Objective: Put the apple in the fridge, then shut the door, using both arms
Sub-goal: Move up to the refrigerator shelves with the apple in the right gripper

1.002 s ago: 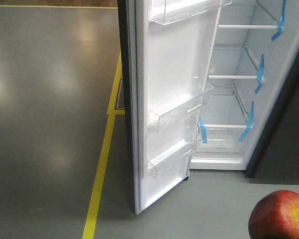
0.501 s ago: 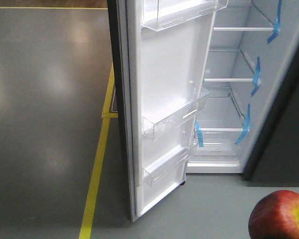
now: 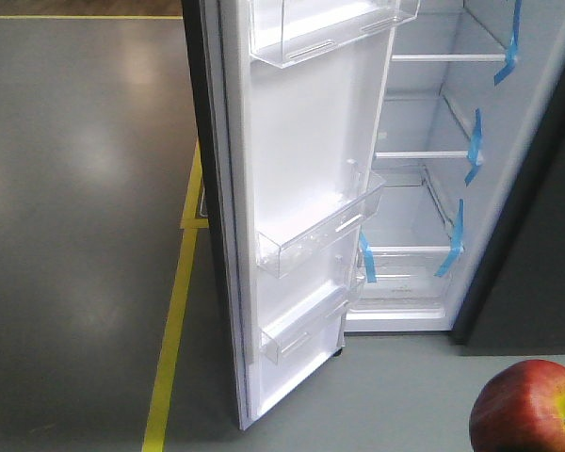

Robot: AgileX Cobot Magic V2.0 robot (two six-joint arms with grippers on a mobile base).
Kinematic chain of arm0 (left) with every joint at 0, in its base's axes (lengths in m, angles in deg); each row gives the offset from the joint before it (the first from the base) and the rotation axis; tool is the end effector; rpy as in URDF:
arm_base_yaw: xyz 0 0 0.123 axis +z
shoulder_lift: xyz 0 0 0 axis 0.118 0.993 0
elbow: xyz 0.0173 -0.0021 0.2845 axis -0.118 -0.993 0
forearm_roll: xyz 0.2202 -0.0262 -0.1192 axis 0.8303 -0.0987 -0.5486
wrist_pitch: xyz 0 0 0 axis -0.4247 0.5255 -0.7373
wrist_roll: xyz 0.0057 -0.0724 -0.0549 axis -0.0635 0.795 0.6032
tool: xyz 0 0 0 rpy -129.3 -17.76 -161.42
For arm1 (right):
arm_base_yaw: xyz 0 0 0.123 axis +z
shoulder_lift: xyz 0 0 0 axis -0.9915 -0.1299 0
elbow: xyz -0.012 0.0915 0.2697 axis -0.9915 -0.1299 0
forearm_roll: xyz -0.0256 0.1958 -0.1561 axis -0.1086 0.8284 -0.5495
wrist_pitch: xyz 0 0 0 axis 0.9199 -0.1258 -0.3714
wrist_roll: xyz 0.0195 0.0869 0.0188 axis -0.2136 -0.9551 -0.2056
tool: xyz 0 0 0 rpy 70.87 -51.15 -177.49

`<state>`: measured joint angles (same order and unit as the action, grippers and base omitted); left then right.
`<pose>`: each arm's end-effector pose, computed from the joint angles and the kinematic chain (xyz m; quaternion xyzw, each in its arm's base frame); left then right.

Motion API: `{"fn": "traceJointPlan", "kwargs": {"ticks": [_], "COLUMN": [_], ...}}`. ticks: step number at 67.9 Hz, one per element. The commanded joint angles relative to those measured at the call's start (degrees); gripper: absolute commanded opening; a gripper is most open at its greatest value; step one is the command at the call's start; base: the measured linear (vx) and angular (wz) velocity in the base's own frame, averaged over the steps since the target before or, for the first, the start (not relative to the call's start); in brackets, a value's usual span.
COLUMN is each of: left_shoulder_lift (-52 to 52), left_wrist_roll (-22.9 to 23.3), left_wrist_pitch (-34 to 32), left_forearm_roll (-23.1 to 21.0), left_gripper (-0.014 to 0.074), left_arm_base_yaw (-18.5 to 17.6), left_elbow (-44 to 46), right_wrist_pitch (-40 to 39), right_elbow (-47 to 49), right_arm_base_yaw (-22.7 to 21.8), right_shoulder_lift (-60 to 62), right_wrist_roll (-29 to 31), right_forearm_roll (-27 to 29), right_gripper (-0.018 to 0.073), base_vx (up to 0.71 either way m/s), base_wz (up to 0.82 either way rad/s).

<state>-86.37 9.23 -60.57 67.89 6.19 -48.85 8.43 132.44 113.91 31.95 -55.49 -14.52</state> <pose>0.0566 -0.0003 0.2026 -0.0174 0.6922 -0.0230 0.7211 0.0605 0.0555 0.3435 -0.2616 0.8619 0.1992 0.3859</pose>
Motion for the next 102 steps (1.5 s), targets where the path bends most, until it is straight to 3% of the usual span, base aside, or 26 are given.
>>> {"fn": "traceJointPlan", "kwargs": {"ticks": [1,102], "left_shoulder_lift": [-0.9,-0.9], "left_wrist_roll": [0.5,0.5], "left_wrist_pitch": [-4.4,-4.4], "left_forearm_roll": [-0.2,-0.2], "left_gripper": [-0.0006,-0.0006], "left_arm_base_yaw": [0.0,0.0], "left_elbow": [-1.6,-1.6], "right_wrist_pitch": [-3.8,-3.8], "right_elbow": [1.5,1.5], "right_arm_base_yaw": [0.2,0.2], "right_shoulder_lift": [-0.2,-0.2], "right_wrist_roll": [0.0,0.0], "right_forearm_roll": [0.6,0.6], "right_gripper": [0.0212,0.0212], "base_vx": [0.04,0.06], "base_wz": [-0.04,-0.02]}}
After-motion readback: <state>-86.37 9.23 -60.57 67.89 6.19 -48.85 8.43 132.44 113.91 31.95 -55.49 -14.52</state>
